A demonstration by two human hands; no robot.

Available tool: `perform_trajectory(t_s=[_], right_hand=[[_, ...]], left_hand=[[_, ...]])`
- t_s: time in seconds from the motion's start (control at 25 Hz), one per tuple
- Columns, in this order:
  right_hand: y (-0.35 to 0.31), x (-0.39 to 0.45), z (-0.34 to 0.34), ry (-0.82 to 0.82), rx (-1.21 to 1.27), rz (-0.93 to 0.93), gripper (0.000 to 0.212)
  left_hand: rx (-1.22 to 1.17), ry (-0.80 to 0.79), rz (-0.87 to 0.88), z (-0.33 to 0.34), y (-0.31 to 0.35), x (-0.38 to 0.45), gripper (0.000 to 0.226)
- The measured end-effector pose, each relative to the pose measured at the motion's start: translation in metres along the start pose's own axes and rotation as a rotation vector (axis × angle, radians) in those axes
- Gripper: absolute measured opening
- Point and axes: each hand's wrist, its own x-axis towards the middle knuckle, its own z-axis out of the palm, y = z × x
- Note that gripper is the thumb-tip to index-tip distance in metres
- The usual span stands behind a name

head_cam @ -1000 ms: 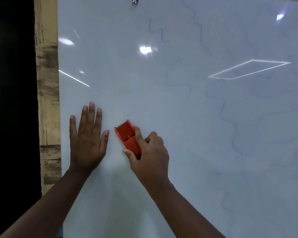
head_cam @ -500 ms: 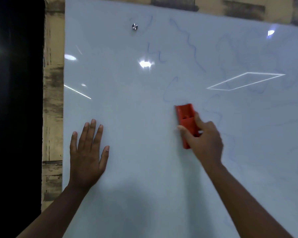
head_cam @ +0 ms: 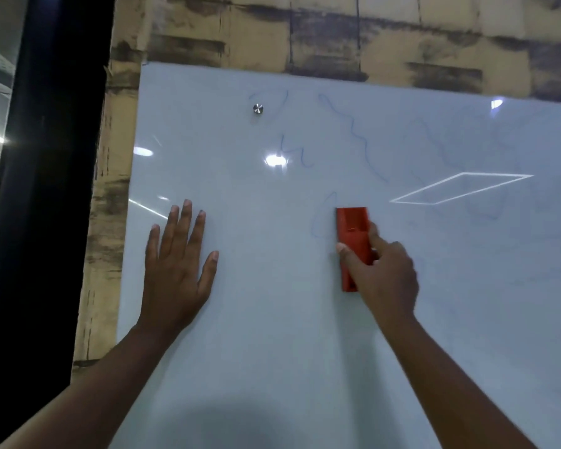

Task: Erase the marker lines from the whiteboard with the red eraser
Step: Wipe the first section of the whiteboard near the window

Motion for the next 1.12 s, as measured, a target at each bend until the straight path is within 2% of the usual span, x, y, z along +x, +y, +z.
perform_trajectory(t_s=[0.2, 0.32, 0.4, 0.56, 0.84, 0.96, 1.12], right_hand=[[-0.065, -0.030, 0.032, -0.185, -0.121, -0.271, 0.077], [-0.092, -0.032, 0.042, -0.216, -0.123, -0.405, 0.077], [-0.101, -0.023, 0.041, -0.216, -0.122, -0.429, 0.078], [-0.083, 0.013, 0.021, -0.166, -0.152, -0.330, 0.077], [0.007, 0.075, -0.037, -0.023, -0.149, -0.062, 0.080], [0.018, 0.102, -0.053, -0.054, -0.185, -0.046, 0.082], [-0.002, 0.119, -0.047, -0.044, -0.191, -0.130, 0.078]], left_hand=[[0.078, -0.003, -0.013, 0.014, 0.005, -0.006, 0.071], [0.094, -0.006, 0.002, 0.014, 0.000, -0.005, 0.072], [0.092, -0.010, 0.008, 0.014, -0.001, -0.004, 0.072], [0.081, 0.002, 0.027, 0.009, 0.001, -0.005, 0.069], [0.065, 0.045, 0.030, 0.008, -0.001, 0.013, 0.068], [0.074, 0.063, 0.077, 0.007, -0.007, 0.047, 0.069], [0.090, 0.062, 0.100, 0.013, -0.011, 0.101, 0.074]])
